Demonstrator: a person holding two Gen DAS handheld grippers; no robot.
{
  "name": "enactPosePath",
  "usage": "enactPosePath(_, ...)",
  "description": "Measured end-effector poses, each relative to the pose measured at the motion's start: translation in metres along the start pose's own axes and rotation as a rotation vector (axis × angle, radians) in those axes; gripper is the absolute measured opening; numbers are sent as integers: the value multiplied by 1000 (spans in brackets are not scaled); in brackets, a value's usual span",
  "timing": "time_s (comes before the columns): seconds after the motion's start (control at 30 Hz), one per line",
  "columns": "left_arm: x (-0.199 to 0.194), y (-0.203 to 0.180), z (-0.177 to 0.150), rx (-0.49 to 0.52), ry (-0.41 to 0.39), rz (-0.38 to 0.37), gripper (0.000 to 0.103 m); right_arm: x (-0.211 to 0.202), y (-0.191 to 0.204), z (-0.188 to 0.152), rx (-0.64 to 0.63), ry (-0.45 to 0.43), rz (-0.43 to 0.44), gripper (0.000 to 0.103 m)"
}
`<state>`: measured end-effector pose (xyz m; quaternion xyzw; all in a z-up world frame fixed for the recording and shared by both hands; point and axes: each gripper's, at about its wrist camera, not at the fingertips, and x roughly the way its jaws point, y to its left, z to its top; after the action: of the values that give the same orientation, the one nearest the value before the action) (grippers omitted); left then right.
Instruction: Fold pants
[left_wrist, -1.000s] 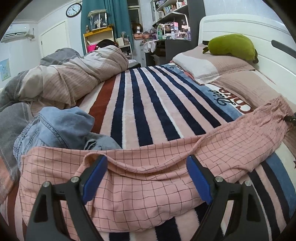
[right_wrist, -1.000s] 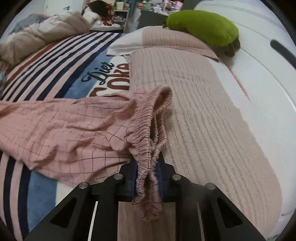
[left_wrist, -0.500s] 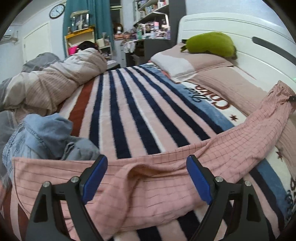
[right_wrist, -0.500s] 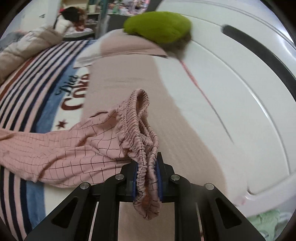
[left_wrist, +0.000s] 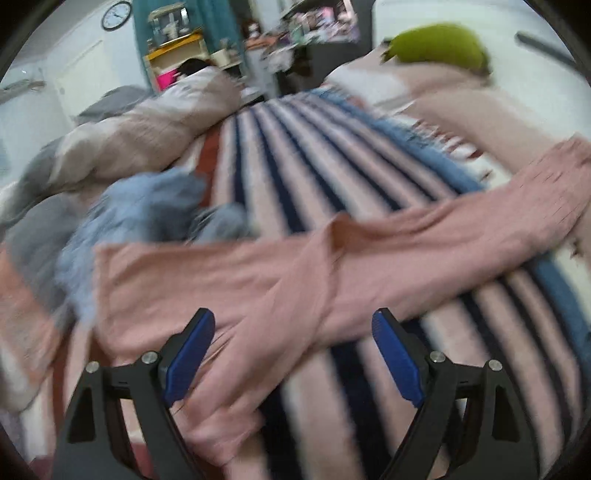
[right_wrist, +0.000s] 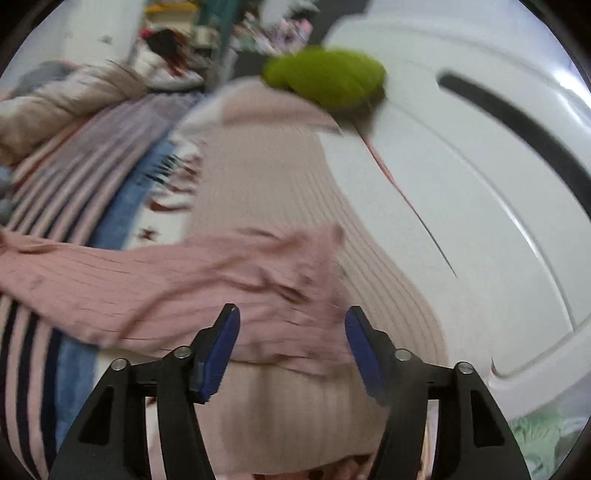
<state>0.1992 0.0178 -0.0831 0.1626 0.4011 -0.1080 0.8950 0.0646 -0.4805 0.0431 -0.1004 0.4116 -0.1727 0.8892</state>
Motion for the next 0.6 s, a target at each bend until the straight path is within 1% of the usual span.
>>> enactPosePath(0.1, 8, 6, -19, 22, 73, 41, 84, -17, 28, -4, -33, -64, 52, 58)
enactPosePath(0.17, 14, 5, -28, 45, 95, 86, 84, -23, 51, -7, -68, -78, 100, 58)
enactPosePath(0.2, 18, 5, -32, 54, 108, 106, 80, -25, 59, -7, -79, -84, 120, 58)
enactPosePath(0.23, 23, 4, -36, 65, 121, 122, 73, -26, 68, -7, -85, -93, 143, 58)
enactPosePath(0.27, 29, 2, -41, 86, 143, 144, 69, -27, 76, -7, -88, -100, 170, 58)
enactPosePath(0.3, 33, 1, -44, 104, 161, 157, 61, -29, 85, -8, -85, -101, 212, 58)
enactPosePath(0.33, 38, -1, -48, 129, 180, 168, 56, -29, 89, -7, -81, -99, 238, 58)
enactPosePath(0.4, 46, -3, -54, 159, 193, 207, 54, -30, 101, -10, -76, -90, 290, 58)
enactPosePath(0.47, 48, -2, -56, 165, 190, 229, 48, -28, 110, -13, -76, -84, 324, 58)
enactPosePath(0.5, 47, -2, -57, 161, 187, 236, 30, -26, 114, -14, -77, -79, 337, 58)
enactPosePath(0.53, 46, -1, -57, 161, 185, 249, 9, -24, 116, -15, -77, -73, 347, 58)
enactPosePath(0.57, 43, 0, -56, 170, 178, 263, 7, -23, 118, -15, -75, -68, 353, 58)
enactPosePath(0.6, 39, 1, -54, 170, 167, 261, 6, -22, 120, -15, -72, -66, 356, 58)
